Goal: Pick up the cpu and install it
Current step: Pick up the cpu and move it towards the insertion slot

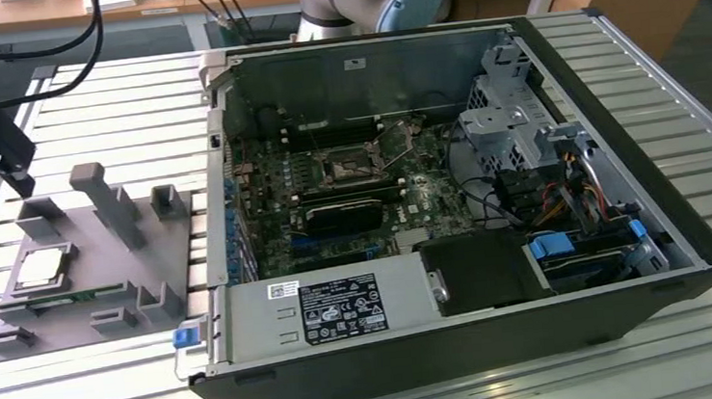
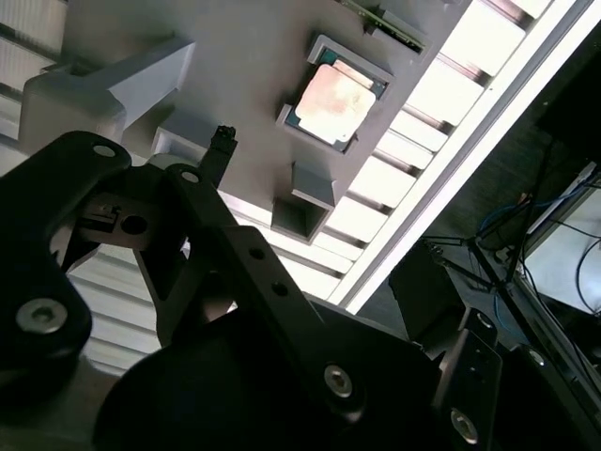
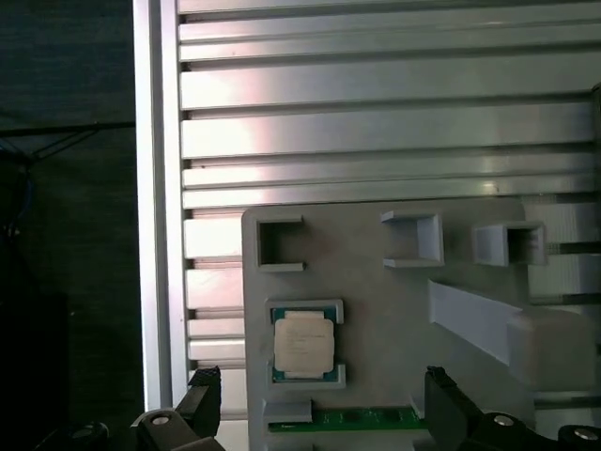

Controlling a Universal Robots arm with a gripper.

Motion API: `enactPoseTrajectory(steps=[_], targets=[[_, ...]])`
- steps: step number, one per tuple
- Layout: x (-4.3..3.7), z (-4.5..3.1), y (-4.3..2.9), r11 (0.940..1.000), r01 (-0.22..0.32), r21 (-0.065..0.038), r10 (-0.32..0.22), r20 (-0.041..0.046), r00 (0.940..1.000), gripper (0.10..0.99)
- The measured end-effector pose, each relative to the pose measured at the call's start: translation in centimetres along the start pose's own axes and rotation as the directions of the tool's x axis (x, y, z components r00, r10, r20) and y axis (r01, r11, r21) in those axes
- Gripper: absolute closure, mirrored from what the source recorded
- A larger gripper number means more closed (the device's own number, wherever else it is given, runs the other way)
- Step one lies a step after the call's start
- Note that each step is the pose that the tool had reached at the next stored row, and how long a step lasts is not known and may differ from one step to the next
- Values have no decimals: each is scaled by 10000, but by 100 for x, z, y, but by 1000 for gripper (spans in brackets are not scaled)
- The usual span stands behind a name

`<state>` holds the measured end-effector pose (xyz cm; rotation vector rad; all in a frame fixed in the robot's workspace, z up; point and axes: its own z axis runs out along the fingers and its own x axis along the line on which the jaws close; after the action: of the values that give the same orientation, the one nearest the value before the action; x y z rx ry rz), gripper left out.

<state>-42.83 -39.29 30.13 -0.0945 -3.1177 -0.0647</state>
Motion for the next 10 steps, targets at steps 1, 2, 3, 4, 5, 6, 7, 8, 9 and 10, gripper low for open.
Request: enactPoseTrajectory(steps=[1,2,3,4,5,6,7,8,9,10], targets=[[0,13,-1,10000,0,0,0,1,10000,149],[0,20,-1,10000,0,1,0,-2,10000,149],[0,27,-1,10000,0,1,0,-4,10000,149],[-1,35,-1,10000,0,1,0,-4,10000,149],[-1,44,-2,10000,0,0,0,-4,10000,149],[-1,52,-2,10000,-1,1,1,-4,10000,149],[-1,59,-2,10000,0,1,0,-5,10000,149],[-1,67,-3,10000,0,0,0,-4,10000,149],[-1,76,-3,10000,-1,1,1,-5,10000,149],[-2,83,-3,10000,0,0,0,-4,10000,149]])
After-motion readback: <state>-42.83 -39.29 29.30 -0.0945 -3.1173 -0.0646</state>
